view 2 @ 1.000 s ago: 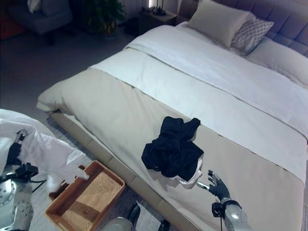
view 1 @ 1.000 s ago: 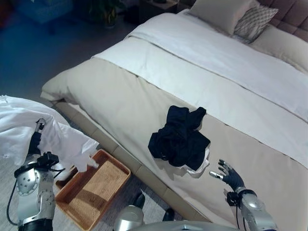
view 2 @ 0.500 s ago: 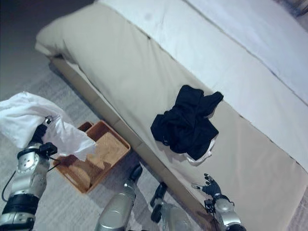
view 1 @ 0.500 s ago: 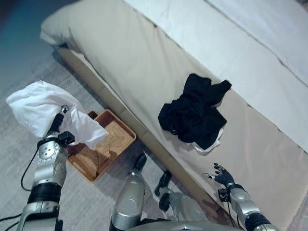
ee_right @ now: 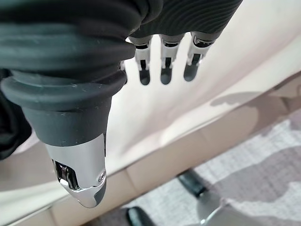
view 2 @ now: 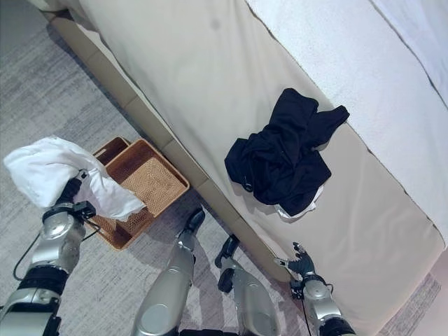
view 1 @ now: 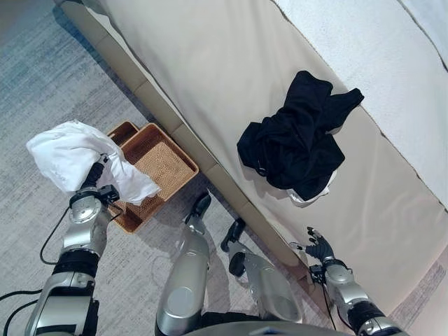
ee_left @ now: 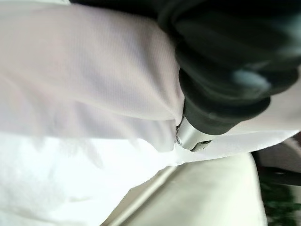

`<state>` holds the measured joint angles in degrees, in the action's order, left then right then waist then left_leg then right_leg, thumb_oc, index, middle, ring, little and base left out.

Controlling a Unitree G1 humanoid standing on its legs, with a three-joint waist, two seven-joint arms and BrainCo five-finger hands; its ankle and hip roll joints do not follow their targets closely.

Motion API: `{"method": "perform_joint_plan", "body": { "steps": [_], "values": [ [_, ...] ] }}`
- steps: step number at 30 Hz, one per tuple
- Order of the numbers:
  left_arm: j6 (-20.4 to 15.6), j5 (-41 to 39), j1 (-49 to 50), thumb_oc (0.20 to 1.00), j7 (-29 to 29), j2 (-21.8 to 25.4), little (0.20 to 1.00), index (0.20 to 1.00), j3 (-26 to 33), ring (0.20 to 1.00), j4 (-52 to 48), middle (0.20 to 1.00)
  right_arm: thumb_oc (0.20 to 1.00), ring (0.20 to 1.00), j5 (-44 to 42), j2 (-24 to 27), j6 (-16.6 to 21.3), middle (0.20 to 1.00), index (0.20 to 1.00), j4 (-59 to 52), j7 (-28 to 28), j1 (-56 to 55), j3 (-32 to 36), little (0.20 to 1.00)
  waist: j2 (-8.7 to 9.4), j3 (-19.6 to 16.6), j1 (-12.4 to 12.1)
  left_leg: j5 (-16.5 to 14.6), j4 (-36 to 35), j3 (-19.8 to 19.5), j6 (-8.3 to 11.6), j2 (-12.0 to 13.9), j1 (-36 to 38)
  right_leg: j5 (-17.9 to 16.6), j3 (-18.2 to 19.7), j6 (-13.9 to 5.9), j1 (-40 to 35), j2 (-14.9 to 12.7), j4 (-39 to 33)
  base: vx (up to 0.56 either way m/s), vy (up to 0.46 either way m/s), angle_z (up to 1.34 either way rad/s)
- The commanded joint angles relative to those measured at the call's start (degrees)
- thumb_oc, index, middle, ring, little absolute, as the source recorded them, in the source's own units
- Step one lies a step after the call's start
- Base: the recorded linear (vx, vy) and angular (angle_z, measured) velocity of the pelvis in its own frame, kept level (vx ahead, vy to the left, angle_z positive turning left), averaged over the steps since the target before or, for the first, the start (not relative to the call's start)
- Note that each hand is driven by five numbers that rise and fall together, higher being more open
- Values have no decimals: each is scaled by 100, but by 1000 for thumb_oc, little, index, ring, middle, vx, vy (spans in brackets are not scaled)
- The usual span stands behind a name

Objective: Pick up clothes into the bucket

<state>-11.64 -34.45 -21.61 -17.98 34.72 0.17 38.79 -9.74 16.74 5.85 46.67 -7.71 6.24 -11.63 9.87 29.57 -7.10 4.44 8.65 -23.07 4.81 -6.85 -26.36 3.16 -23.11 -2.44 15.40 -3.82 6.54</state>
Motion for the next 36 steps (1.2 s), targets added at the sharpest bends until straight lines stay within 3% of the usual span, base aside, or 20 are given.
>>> {"method": "perform_joint_plan", "body": {
  "steps": [1, 4, 7, 17, 22, 23, 24, 29, 36],
  "values": [
    [-208, 344, -516, 200, -292, 216, 200, 200, 162, 200, 193, 200, 1000, 1000, -268, 243, 257, 1000, 1000, -346, -194, -105, -164, 1000, 131, 21, 156, -95, 381, 564, -422, 119, -479, -31, 511, -90, 875, -326, 820, -57, -29, -6],
    [-138, 536, -717, 200, -418, 324, 200, 200, 37, 200, 423, 200, 1000, 1000, -327, 252, 314, 1000, 1000, -490, -239, -78, -267, 1000, 224, 22, 258, -151, 593, 610, -408, 114, -814, -59, 575, -87, 1192, -277, 909, -58, -12, -5],
    [43, 934, -1243, 200, -565, 547, 200, 200, -360, 200, 814, 200, 1000, 1000, -466, 364, 418, 1000, 1000, -672, -399, 53, -378, 1000, 318, 22, 548, -368, 1267, 738, -388, 104, -1684, -64, 713, -64, 2019, -215, 1272, -87, 39, -17],
    [407, 1783, -1921, 200, -621, 1164, 200, 200, -900, 200, 1560, 200, 1000, 1000, -794, 667, 613, 1000, 1000, -1044, -492, 127, -270, 1000, 372, 22, 930, -949, 2901, 1044, -496, 222, -3267, 112, 1087, -80, 3610, -100, 2495, -46, 81, -24],
    [529, 2004, -1988, 200, -595, 1242, 200, 200, -999, 200, 1701, 200, 1000, 1000, -832, 715, 618, 1000, 1000, -1125, -465, 126, -245, 1000, 347, 21, 992, -1075, 3238, 1095, -552, 253, -3561, 169, 1138, -87, 3918, -98, 2758, -16, 35, -17],
    [575, 1994, -2001, 485, -547, 1204, 485, 485, -1002, 485, 1813, 485, 1000, 1000, -823, 719, 610, 1000, 1000, -1122, -453, 133, -248, 1000, 340, 21, 1006, -1075, 3256, 1111, -560, 267, -3594, 170, 1152, -90, 3959, -94, 2780, -15, 13, -7],
    [624, 2005, -2016, 1000, -548, 1174, 1000, 1000, -992, 1000, 1901, 1000, 1000, 1000, -814, 717, 589, 1000, 1000, -1116, -453, 139, -256, 1000, 336, 21, 1010, -1084, 3281, 1114, -568, 267, -3616, 177, 1156, -91, 3983, -90, 2795, -17, 4, -5],
    [906, 1722, -2185, 1000, -355, 808, 1000, 1000, -864, 1000, 2527, 1000, 1000, 1000, -793, 705, 438, 1000, 1000, -1155, -414, 202, -299, 1000, 324, 17, 1062, -1034, 3081, 1124, -573, 267, -3496, 129, 1116, -76, 3898, -96, 2607, -14, -19, 2],
    [965, 490, -1474, 1000, -106, -6, 1000, 1000, 94, 1000, 2746, 1000, 1000, 1000, -993, 699, 560, 1000, 1000, -2201, -714, 350, 236, 1000, 227, -48, 1036, -940, 2604, 1169, -552, 302, -3088, 10, 1135, -59, 3568, -79, 2138, -11, -16, 5]
  ]
}}
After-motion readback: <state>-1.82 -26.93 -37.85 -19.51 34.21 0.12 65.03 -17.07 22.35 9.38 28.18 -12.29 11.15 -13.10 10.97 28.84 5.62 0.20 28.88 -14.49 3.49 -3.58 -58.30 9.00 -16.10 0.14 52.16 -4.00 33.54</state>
